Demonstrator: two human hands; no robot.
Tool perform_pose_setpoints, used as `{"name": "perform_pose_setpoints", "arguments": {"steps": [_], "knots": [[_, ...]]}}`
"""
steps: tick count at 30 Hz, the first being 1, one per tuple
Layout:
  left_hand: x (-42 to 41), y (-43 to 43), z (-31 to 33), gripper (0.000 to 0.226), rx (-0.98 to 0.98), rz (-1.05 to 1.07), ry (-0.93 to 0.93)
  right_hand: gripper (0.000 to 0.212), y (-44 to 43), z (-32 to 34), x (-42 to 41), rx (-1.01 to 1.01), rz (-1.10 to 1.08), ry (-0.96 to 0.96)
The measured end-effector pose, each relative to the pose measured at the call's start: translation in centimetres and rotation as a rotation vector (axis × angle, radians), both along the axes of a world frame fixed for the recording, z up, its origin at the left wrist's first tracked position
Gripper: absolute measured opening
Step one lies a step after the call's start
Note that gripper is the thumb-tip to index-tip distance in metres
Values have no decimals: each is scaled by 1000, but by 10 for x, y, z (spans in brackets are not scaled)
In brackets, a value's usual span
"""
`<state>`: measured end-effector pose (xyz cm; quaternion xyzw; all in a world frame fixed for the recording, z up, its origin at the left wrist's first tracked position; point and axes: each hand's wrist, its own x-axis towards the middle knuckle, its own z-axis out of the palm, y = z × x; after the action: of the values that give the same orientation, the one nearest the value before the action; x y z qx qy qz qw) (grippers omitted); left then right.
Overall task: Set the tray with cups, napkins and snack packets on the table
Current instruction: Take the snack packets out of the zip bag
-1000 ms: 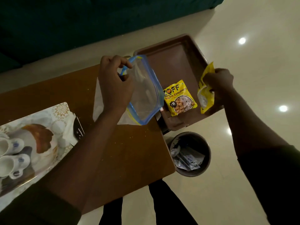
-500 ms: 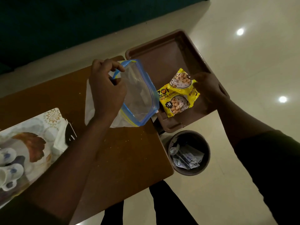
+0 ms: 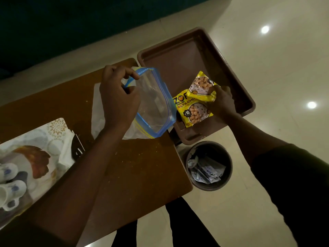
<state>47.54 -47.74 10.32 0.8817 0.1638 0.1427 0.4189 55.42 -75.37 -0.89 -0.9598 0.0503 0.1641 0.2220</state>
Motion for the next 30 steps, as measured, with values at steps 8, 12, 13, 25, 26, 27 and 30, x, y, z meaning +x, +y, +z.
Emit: {"name": "perform_pose_setpoints", "arguments": {"steps": [8,12,13,25,26,27,30], "knots": [[4,9,0,29,-2,8,-5,22,-11,20,25,34,-147,-285],[3,6,1,27,-46,17,4,29,-1,18,24,52,-362,-236],[3,4,2,27,-57,16,7,37,5,16,22,41,-393,-207],[-4,9,-4,29,3,-36,25,108,61,-12,37,-134,-354,152],[-4,10,-3,28,11,-39,26,102,57,-12,38,-129,-304,157],[-4,11,-2,28,20,-42,28,93,51,-13,39,-93,-255,152],[-5,12,-2,28,25,-30,27,67,28,-9,36,-9,-78,96]]}}
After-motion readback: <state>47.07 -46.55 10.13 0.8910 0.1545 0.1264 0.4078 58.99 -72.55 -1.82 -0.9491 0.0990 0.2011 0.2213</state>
